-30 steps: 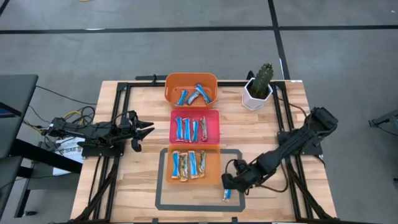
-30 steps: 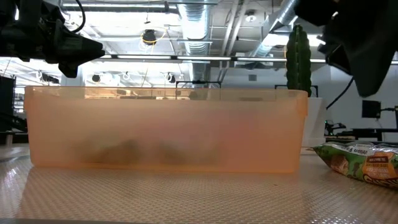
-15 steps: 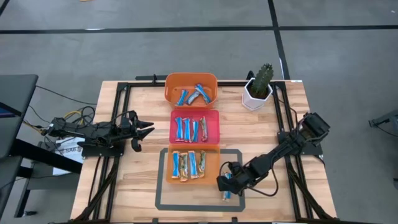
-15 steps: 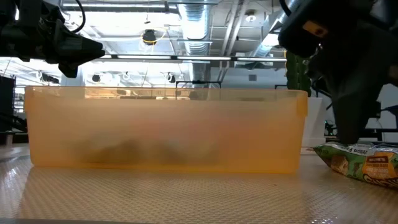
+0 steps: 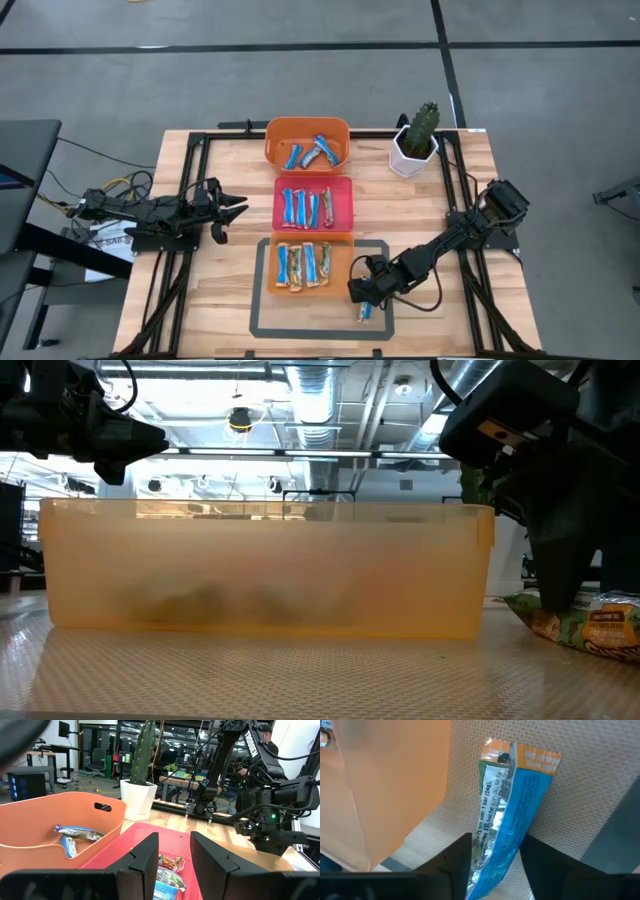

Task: Pick and place Granola Bars by type
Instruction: Put the yellow granola bar into the bottom orange bin

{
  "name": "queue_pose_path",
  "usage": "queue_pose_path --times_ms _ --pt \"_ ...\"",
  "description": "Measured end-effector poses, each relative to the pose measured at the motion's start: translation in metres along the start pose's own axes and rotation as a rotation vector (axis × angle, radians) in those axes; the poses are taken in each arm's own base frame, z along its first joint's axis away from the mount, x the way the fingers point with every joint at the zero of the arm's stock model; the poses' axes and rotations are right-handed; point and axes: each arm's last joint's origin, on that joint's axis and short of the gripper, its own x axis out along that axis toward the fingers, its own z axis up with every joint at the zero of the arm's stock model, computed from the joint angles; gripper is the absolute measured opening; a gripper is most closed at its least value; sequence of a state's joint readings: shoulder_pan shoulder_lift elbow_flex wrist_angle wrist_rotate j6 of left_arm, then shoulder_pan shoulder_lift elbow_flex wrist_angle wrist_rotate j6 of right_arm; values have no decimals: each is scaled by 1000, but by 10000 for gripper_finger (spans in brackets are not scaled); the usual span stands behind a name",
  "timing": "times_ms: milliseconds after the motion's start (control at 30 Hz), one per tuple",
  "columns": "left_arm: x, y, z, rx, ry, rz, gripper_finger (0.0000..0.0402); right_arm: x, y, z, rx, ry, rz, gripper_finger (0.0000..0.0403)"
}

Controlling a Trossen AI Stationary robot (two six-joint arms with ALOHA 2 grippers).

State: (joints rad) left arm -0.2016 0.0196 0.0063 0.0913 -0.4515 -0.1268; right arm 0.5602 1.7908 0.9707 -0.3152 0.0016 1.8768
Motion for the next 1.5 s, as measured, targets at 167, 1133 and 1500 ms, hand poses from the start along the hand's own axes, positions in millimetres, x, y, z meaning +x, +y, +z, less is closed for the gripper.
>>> queue_pose_path --times_ms 167,1133,1500 --pt "0 0 0 0 0 0 105 0 -1 0 -1 -2 -6 90" --pt "0 0 0 0 0 0 105 -30 2 -9 -27 -17 71 6" --pt "0 0 0 0 0 0 105 -87 0 -5 -46 -81 167 6"
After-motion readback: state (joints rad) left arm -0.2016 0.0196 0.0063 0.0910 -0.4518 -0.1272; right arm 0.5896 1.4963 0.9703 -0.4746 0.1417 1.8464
